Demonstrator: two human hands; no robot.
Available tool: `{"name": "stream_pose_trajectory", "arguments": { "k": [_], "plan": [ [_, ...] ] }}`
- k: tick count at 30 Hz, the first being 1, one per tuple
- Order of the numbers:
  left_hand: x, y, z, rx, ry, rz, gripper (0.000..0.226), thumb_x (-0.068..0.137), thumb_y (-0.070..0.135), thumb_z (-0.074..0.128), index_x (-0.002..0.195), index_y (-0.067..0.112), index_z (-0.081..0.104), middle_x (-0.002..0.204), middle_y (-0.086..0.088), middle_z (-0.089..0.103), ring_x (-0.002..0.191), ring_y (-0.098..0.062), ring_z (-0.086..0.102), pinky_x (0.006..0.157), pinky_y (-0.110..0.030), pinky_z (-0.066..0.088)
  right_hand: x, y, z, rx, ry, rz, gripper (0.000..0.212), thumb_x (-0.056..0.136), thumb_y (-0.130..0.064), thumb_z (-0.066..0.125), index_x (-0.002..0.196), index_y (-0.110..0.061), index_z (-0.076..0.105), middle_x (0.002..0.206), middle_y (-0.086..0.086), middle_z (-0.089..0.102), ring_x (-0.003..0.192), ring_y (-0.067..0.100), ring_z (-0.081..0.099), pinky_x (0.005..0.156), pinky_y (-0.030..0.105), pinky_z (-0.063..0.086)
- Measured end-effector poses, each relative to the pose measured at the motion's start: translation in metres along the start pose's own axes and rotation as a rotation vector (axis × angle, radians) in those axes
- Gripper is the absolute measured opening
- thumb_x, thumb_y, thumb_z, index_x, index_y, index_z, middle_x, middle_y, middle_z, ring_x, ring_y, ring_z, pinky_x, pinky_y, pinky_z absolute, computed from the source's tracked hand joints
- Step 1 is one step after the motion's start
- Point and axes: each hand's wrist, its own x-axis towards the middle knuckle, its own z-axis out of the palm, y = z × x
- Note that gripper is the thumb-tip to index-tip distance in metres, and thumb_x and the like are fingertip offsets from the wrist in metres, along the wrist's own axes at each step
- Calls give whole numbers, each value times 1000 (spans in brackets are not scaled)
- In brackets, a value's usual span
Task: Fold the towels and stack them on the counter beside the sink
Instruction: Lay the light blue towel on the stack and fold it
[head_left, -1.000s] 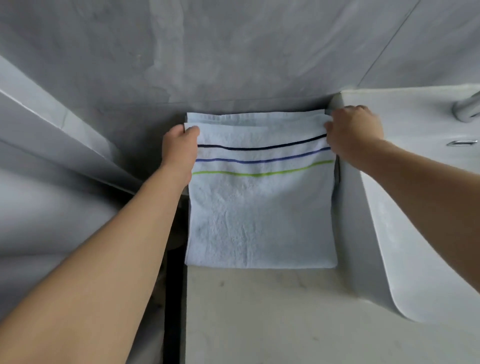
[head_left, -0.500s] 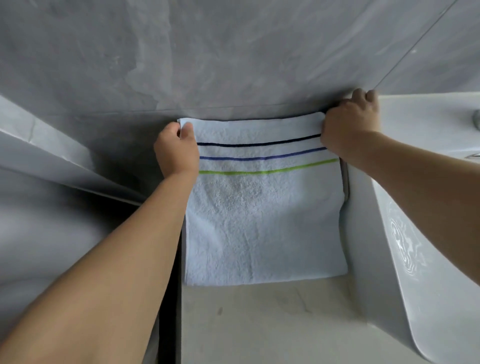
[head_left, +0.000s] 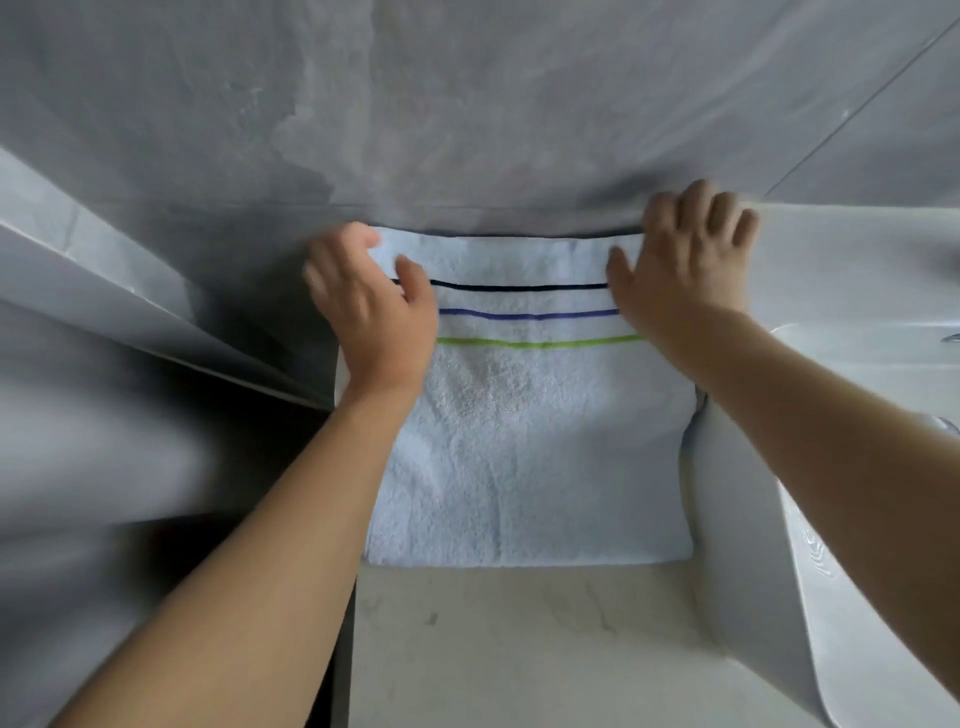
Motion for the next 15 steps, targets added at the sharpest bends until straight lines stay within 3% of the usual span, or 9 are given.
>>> {"name": "stream_pose_trajectory", "arguments": {
  "k": [3,5,7,10,15],
  "plan": [
    [-33,15,5,50,-331,405,27,88,12,55,112,0,61,131,-19,56,122,-38,50,104,-48,38,-30,-20,20,205,-76,-309,57,93,-48,34,136,-13,47,135,17,46,117,37,46,100,47,32],
    [-43,15,16,169,-613,433,48,97,32,44,137,7,53,153,-14,42,142,-38,35,117,-56,24,-38,-24,43,269,-218,-332,61,95,-50,22,148,-23,35,153,10,33,137,32,33,113,47,20],
    [-40,1,22,324,-784,341,69,98,53,24,157,18,28,166,-5,18,153,-29,12,123,-52,5,-41,-18,64,255,-281,-261,61,97,-55,13,155,-35,14,164,0,7,149,23,7,120,48,0],
    [-32,-34,18,499,-806,346,74,96,63,7,161,27,-1,168,5,-8,154,-18,-12,123,-45,-11,-44,-12,78,256,-203,-239,61,98,-59,14,155,-38,9,165,-4,1,151,23,-2,120,49,-6],
    [-31,-39,13,586,-766,346,74,98,63,7,160,25,-7,167,-2,-17,153,-22,-18,125,-46,-6,-46,-12,88,245,-144,-216,61,99,-58,15,155,-37,11,165,0,3,151,30,-3,119,54,-5]
  ]
}}
